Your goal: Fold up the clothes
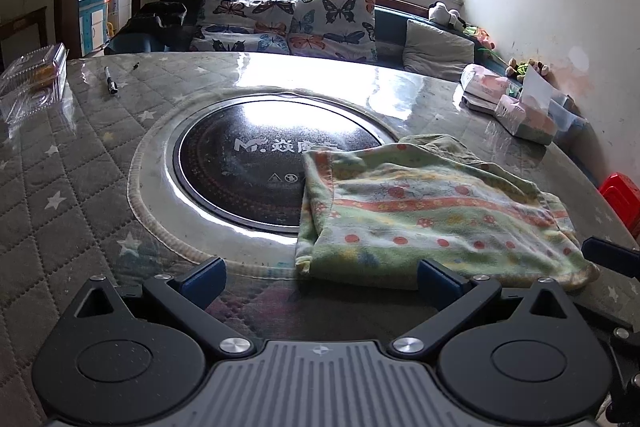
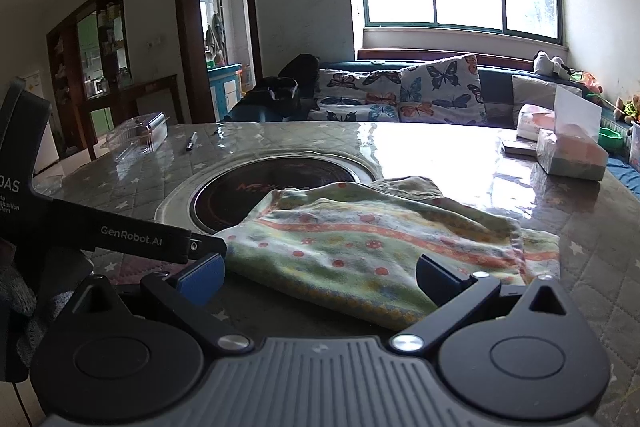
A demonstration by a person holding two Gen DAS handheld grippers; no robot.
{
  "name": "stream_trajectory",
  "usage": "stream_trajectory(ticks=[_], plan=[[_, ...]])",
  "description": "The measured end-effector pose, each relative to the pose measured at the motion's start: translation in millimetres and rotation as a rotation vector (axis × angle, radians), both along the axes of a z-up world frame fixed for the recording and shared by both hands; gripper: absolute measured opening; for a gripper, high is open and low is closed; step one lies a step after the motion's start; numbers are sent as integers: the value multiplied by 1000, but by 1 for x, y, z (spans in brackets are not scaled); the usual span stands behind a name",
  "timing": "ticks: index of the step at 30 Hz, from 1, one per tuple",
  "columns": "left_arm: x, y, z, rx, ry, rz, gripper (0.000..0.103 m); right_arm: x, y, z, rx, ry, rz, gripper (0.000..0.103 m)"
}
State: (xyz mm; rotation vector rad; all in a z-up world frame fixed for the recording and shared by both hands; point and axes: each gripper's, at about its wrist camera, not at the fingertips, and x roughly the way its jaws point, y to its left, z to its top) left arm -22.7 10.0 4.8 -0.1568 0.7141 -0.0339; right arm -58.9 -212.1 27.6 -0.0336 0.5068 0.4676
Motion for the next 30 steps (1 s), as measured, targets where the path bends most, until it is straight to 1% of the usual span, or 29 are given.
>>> stream_trajectory(ticks=[7,15,28,30], plan=[[0,2,4,11,-11,18,103,2,4,1,-2,-9,14,103],[4,0,2,18,-7,12,103,9,10,-5,-19,12,24,103],[24,9,2,24,3,28,103,21,16,-13,-71,56,66,103],[28,8,0,28,10,19,103,22,17,-13,-73,60,76,103]])
